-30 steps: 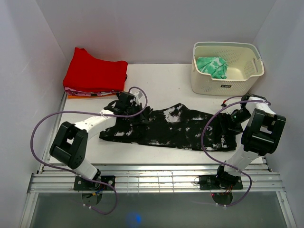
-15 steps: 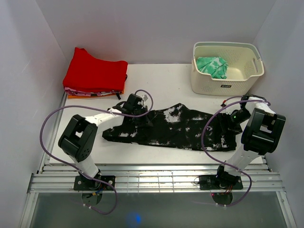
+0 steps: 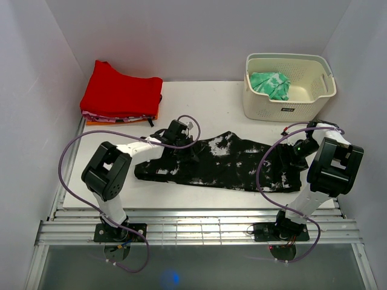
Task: Fold and stack the trousers
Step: Fold the trousers
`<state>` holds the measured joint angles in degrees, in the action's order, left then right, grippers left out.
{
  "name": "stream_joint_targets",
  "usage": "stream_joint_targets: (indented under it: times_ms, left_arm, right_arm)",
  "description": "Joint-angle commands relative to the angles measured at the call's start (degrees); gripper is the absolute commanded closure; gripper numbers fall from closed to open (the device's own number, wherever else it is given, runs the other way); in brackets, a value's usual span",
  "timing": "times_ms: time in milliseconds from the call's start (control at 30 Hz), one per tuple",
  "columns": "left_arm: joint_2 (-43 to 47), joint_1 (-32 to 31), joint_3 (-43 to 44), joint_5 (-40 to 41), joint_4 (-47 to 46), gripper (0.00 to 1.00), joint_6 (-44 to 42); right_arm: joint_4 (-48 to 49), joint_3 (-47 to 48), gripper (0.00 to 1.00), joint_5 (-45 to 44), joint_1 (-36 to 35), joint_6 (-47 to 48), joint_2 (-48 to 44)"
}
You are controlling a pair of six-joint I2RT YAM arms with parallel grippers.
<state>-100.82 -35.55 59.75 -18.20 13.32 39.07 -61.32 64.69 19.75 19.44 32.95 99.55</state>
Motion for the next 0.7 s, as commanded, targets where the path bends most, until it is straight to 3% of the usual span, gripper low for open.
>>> stream_joint_targets:
  times_ms: [0,100,133,200,233,333,500,533,600,667]
  left_arm:
    - [-0.34,-1.27,2.39,-0.87,-1.28,1.0,1.27]
    - [-0.79,-1.28,2.48,-0.88,-1.28,0.84,1.19]
    - [-0.61,-1.28,2.65,-0.88,-1.19,0.68,0.92]
    - [0.26,-1.28,3.62,-1.4,-1.19,0.56,-0.39]
    - [0.7,-1.28,4.23,-1.4,-1.02,0.39,-0.92]
    - [3.6,-1.28,7.83,-1.93,-0.41,0.16,-4.25]
    - [7.98,-0.84,11.61,-3.95,2.49,0.12,-8.03]
    - [11.74,1.08,11.27,-4.13,3.89,0.1,-9.35]
    - [12.92,3.63,10.92,-5.0,5.04,0.07,-9.8]
    - [15.9,7.06,9.78,-8.32,6.36,0.04,-11.99]
  right_arm:
    - [0.06,-0.17,0.11,1.43,0.07,-0.17,0.3]
    - [-0.29,0.7,0.07,1.35,0.16,0.01,-0.32]
    - [-0.55,1.31,0.07,1.61,0.16,0.71,-1.28]
    - [-2.66,5.26,0.06,2.31,0.33,1.59,-2.25]
    - [-3.71,7.45,0.05,3.36,0.42,2.03,-2.77]
    - [-11.6,24.19,0.05,7.3,0.86,3.35,-1.56]
    - [-13.83,35.5,0.07,16.01,0.34,-0.33,0.03]
    - [-13.22,32.73,0.1,22.03,-1.49,-0.34,-1.45]
    - [-12.07,30.76,0.12,23.83,-2.74,-1.13,-2.08]
    - [-4.45,23.32,0.16,28.3,-5.01,-7.26,-4.44]
